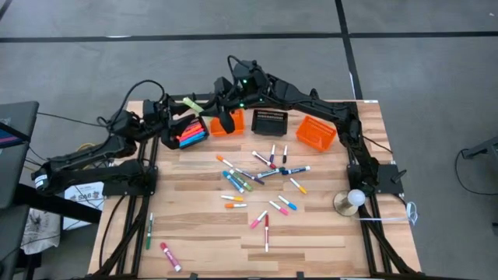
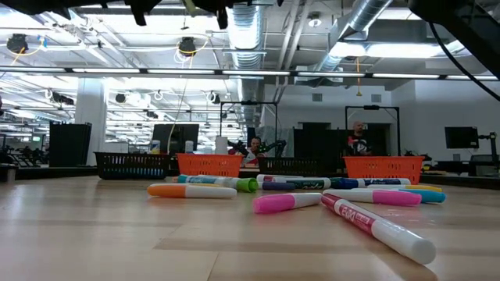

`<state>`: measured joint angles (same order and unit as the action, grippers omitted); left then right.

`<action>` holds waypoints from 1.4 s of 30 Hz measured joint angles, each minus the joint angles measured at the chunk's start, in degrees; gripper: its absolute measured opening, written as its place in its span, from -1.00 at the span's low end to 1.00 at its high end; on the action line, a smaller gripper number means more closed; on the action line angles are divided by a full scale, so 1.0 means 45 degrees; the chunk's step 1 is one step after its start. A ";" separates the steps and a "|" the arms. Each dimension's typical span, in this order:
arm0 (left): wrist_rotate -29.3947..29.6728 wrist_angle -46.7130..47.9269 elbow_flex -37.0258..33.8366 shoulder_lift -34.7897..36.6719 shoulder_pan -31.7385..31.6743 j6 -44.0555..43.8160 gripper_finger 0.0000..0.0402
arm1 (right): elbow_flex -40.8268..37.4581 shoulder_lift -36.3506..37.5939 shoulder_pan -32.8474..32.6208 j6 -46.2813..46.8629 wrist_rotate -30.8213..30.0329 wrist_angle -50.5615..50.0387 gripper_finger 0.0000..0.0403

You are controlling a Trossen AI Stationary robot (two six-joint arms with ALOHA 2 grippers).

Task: Pick & Place Markers
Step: Put the light green highlighter pen into the left black bin

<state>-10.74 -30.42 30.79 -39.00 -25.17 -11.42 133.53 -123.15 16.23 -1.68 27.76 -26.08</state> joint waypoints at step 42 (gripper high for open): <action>-0.0398 -0.1004 0.0000 -0.0928 -0.0003 -0.0067 -0.76 | 0.0005 -0.0597 -0.0500 0.0235 -0.0154 0.0365 -0.73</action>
<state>-12.53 -34.94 30.79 -43.18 -25.19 -11.73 133.56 -125.84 13.98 -0.62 27.07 -24.44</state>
